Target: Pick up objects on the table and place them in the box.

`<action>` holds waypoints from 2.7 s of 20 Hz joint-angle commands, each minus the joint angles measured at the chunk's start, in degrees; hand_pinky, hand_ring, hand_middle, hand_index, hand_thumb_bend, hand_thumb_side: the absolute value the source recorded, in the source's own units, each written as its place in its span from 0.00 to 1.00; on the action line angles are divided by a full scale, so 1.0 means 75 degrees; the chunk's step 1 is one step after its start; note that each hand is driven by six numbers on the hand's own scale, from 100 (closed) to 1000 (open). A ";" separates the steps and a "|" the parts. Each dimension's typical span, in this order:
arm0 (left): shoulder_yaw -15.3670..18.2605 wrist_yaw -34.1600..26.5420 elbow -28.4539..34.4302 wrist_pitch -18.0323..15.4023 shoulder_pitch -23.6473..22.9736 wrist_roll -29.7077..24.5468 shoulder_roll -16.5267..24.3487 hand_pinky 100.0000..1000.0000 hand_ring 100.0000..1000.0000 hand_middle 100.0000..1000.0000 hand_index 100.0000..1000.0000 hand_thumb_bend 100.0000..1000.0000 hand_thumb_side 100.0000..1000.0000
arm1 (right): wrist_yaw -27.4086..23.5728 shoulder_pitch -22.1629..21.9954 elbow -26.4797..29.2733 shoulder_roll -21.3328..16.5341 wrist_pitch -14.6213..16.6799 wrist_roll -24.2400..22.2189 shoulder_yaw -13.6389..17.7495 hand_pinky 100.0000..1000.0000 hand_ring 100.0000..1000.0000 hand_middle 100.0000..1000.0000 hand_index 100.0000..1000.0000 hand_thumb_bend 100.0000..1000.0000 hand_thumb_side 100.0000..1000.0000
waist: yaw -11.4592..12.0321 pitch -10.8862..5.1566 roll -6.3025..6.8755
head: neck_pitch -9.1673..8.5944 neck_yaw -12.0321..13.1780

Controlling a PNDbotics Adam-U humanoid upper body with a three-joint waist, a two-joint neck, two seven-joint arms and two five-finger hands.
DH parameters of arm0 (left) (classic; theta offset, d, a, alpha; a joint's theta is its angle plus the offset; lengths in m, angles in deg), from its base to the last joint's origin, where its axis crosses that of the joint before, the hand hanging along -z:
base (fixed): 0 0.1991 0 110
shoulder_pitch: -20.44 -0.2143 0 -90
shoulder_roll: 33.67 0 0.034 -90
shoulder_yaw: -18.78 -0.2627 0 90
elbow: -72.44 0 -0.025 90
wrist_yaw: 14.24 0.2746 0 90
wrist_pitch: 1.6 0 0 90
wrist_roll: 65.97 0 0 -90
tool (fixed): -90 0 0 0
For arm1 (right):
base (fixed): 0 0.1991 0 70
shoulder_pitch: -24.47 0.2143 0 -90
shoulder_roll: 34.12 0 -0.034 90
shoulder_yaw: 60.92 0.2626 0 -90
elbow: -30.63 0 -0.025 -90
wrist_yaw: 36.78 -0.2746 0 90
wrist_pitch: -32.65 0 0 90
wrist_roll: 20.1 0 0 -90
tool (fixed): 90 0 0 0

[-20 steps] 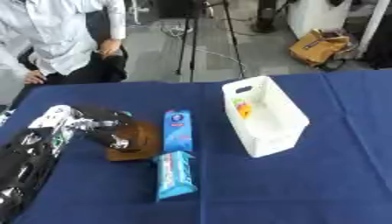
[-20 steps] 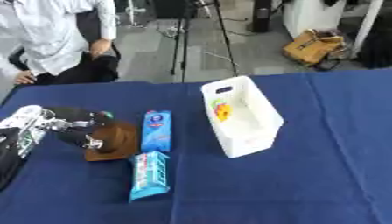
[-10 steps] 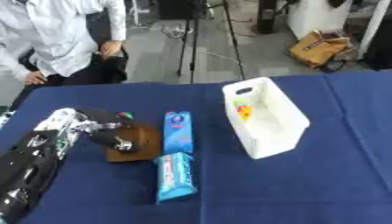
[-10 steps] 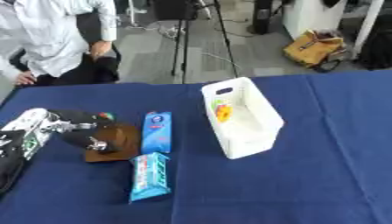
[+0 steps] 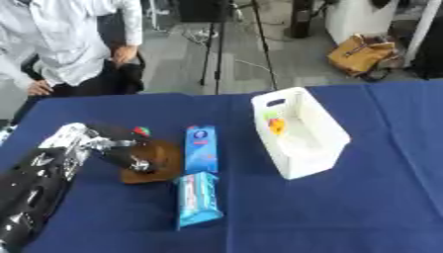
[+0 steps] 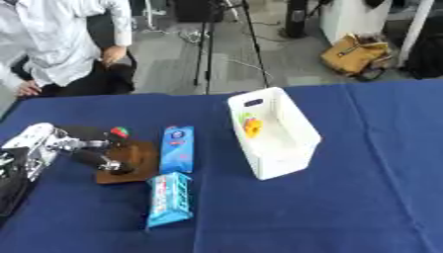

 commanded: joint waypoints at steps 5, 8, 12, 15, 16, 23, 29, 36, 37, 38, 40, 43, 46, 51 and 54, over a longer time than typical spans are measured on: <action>0.0040 -0.0116 -0.0055 -0.0011 0.0134 -0.0301 0.0041 0.95 0.88 0.95 1.00 0.38 1.00 | -0.0068 0.0057 0.0074 -0.0127 -0.0054 0.0003 0.0137 0.77 0.79 0.76 0.66 0.00 0.82 | -0.0008 -0.0085 -0.0034 | -0.0053 0.0044; 0.0041 -0.0159 -0.0077 0.0015 0.0116 -0.0334 0.0022 0.92 0.87 0.95 1.00 0.37 1.00 | -0.0062 0.0055 0.0074 -0.0126 -0.0065 0.0003 0.0139 0.77 0.79 0.76 0.66 0.00 0.82 | -0.0015 -0.0084 -0.0033 | -0.0062 0.0047; 0.0037 -0.0178 -0.0066 0.0050 0.0113 -0.0281 -0.0005 0.91 0.87 0.94 1.00 0.36 1.00 | -0.0054 0.0045 0.0074 -0.0120 -0.0077 0.0003 0.0147 0.77 0.79 0.76 0.66 0.00 0.82 | -0.0018 -0.0075 -0.0034 | -0.0053 0.0060; 0.0024 -0.0164 -0.0056 0.0059 0.0113 -0.0208 -0.0027 0.85 0.83 0.90 1.00 0.32 0.98 | -0.0055 0.0050 0.0074 -0.0111 -0.0095 0.0003 0.0155 0.77 0.79 0.76 0.65 0.00 0.81 | -0.0017 -0.0068 -0.0037 | -0.0055 0.0064; 0.0020 -0.0155 -0.0056 0.0062 0.0112 -0.0187 -0.0030 0.85 0.83 0.90 1.00 0.32 0.98 | -0.0055 0.0051 0.0074 -0.0111 -0.0099 0.0003 0.0156 0.77 0.79 0.76 0.65 0.00 0.81 | -0.0017 -0.0067 -0.0037 | -0.0055 0.0063; -0.0018 -0.0075 -0.0066 0.0045 0.0134 -0.0196 -0.0067 0.71 0.75 0.87 1.00 0.39 0.90 | -0.0069 0.0087 0.0074 -0.0113 -0.0120 0.0003 0.0168 0.77 0.78 0.75 0.65 0.00 0.81 | -0.0003 -0.0070 -0.0021 | -0.0037 0.0075; -0.0008 0.0006 -0.0163 -0.0012 0.0162 -0.0501 -0.0119 0.62 0.71 0.86 1.00 0.38 0.82 | -0.0088 0.0099 0.0074 -0.0099 -0.0125 0.0003 0.0219 0.77 0.78 0.75 0.64 0.00 0.81 | -0.0031 -0.0065 -0.0015 | -0.0028 0.0083; -0.0017 0.0097 -0.0219 0.0041 0.0158 -0.0388 -0.0188 0.52 0.63 0.79 1.00 0.36 0.75 | -0.0093 0.0089 0.0074 -0.0075 -0.0129 0.0003 0.0280 0.77 0.78 0.75 0.63 0.00 0.81 | -0.0068 -0.0058 -0.0015 | -0.0049 0.0098; -0.0017 0.0121 -0.0231 0.0048 0.0159 -0.0369 -0.0197 0.50 0.61 0.78 1.00 0.34 0.71 | -0.0096 0.0091 0.0074 -0.0077 -0.0126 0.0003 0.0285 0.77 0.78 0.75 0.63 0.00 0.81 | -0.0071 -0.0059 -0.0016 | -0.0052 0.0101; -0.0015 0.0147 -0.0250 0.0058 0.0167 -0.0359 -0.0206 0.48 0.60 0.78 1.00 0.33 0.67 | -0.0098 0.0095 0.0074 -0.0080 -0.0123 0.0003 0.0292 0.77 0.78 0.75 0.63 0.00 0.81 | -0.0073 -0.0062 -0.0014 | -0.0045 0.0106; -0.0002 0.0179 -0.0273 0.0079 0.0181 -0.0334 -0.0221 0.44 0.57 0.76 1.00 0.31 0.64 | -0.0102 0.0094 0.0074 -0.0075 -0.0122 0.0003 0.0309 0.77 0.78 0.75 0.63 0.00 0.81 | -0.0072 -0.0065 -0.0011 | -0.0044 0.0108; 0.0014 0.0161 -0.0299 0.0106 0.0183 -0.0283 -0.0240 0.41 0.55 0.74 1.00 0.30 0.65 | -0.0109 0.0084 0.0074 -0.0059 -0.0125 0.0003 0.0328 0.77 0.78 0.74 0.63 0.00 0.81 | -0.0070 -0.0066 -0.0006 | -0.0051 0.0119; 0.0011 0.0165 -0.0321 0.0134 0.0172 -0.0247 -0.0247 0.38 0.54 0.72 1.00 0.29 0.60 | -0.0106 0.0084 0.0074 -0.0058 -0.0127 0.0003 0.0346 0.77 0.78 0.74 0.63 0.00 0.81 | -0.0077 -0.0061 -0.0007 | -0.0047 0.0120; 0.0019 0.0180 -0.0350 0.0158 0.0172 -0.0176 -0.0292 0.26 0.48 0.68 1.00 0.26 0.57 | -0.0105 0.0079 0.0074 -0.0046 -0.0134 0.0003 0.0366 0.77 0.78 0.74 0.63 0.00 0.81 | -0.0087 -0.0057 -0.0011 | -0.0052 0.0140; 0.0020 0.0155 -0.0363 0.0200 0.0168 -0.0095 -0.0307 0.22 0.45 0.64 0.98 0.26 0.56 | -0.0093 0.0075 0.0074 -0.0039 -0.0145 0.0003 0.0373 0.77 0.78 0.74 0.63 0.00 0.80 | -0.0091 -0.0056 -0.0011 | -0.0054 0.0143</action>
